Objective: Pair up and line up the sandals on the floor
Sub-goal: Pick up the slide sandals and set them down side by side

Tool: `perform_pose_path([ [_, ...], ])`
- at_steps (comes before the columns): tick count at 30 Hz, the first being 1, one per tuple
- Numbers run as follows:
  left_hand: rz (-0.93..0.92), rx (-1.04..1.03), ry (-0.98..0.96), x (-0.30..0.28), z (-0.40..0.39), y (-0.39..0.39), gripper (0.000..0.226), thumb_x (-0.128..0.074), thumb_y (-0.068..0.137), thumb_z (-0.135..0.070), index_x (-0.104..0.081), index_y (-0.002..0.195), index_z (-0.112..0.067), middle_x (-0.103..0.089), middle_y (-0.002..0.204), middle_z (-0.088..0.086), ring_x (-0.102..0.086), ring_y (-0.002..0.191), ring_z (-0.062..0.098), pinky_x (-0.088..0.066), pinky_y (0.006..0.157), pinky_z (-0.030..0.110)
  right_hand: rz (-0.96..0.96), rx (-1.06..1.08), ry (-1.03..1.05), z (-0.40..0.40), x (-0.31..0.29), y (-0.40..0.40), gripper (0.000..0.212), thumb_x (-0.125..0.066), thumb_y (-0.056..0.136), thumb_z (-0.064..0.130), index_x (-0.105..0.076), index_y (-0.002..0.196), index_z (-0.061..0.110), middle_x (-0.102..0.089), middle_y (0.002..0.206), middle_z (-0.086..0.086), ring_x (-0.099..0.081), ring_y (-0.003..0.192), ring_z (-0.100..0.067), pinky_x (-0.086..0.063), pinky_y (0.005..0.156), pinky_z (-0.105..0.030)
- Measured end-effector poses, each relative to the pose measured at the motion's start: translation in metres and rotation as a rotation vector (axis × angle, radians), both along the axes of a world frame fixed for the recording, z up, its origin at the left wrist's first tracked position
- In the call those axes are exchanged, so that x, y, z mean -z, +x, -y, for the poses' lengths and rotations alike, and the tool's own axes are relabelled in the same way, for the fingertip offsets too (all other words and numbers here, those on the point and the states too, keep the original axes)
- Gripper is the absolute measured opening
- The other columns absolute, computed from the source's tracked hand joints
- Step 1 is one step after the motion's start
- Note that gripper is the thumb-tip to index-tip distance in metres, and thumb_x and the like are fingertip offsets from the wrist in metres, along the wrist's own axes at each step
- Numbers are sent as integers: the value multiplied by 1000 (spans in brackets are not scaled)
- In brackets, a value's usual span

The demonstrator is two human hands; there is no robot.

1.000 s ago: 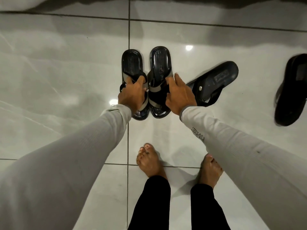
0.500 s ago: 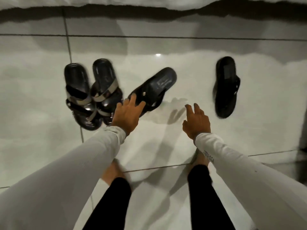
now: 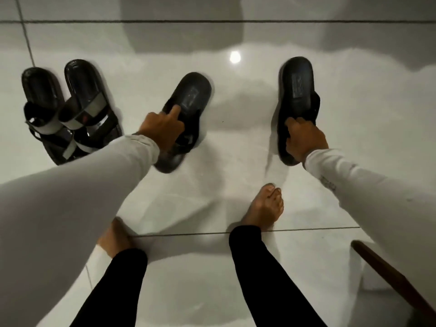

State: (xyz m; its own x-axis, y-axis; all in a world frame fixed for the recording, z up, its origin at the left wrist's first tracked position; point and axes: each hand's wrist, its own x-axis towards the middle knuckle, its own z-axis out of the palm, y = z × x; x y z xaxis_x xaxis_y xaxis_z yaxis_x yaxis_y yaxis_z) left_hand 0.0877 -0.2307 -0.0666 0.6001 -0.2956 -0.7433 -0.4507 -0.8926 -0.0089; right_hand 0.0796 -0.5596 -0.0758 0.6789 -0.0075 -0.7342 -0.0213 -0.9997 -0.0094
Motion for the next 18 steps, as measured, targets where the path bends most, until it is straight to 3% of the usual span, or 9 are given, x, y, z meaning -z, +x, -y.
perform_pose_path([
  [4, -33, -63, -166, 0, 70, -10, 30, -52, 95, -21, -66, 119, -13, -30, 159, 15, -67, 105, 44, -51, 83, 48, -26, 22, 152, -16, -3, -9, 55, -61, 83, 1, -48, 136, 6, -53, 128, -25, -58, 113, -46, -54, 87, -50],
  [8, 24, -105, -226, 9, 134, -27, 31, -52, 96, -16, -66, 122, -9, -54, 136, 17, -66, 106, 40, -52, 89, 45, -74, 14, 236, -31, -7, -21, 54, -65, 81, 3, -50, 133, 8, -52, 130, -22, -56, 118, -43, -53, 92, -47],
  [11, 46, -108, -225, 9, 141, -43, 30, -60, 92, -12, -67, 121, -8, -60, 125, 17, -66, 105, 41, -54, 92, 47, -53, 2, 217, -30, -6, -32, 47, -64, 85, 5, -53, 130, 10, -53, 129, -19, -53, 120, -41, -52, 94, -46],
  [15, 27, -123, -286, 8, 129, -59, 38, -65, 90, -9, -61, 128, -7, -53, 134, 17, -64, 110, 38, -55, 97, 46, -45, -7, 210, -26, -10, -45, 50, -67, 83, 5, -52, 131, 9, -52, 129, -18, -52, 121, -40, -52, 94, -47],
  [18, 33, -185, -334, 0, 122, -69, 46, -62, 93, -9, -50, 138, -9, -39, 150, 20, -64, 112, 39, -55, 97, 46, -37, -2, 199, -34, -17, -54, 64, -68, 84, 9, -42, 142, 12, -53, 131, -17, -55, 119, -40, -53, 91, -46],
])
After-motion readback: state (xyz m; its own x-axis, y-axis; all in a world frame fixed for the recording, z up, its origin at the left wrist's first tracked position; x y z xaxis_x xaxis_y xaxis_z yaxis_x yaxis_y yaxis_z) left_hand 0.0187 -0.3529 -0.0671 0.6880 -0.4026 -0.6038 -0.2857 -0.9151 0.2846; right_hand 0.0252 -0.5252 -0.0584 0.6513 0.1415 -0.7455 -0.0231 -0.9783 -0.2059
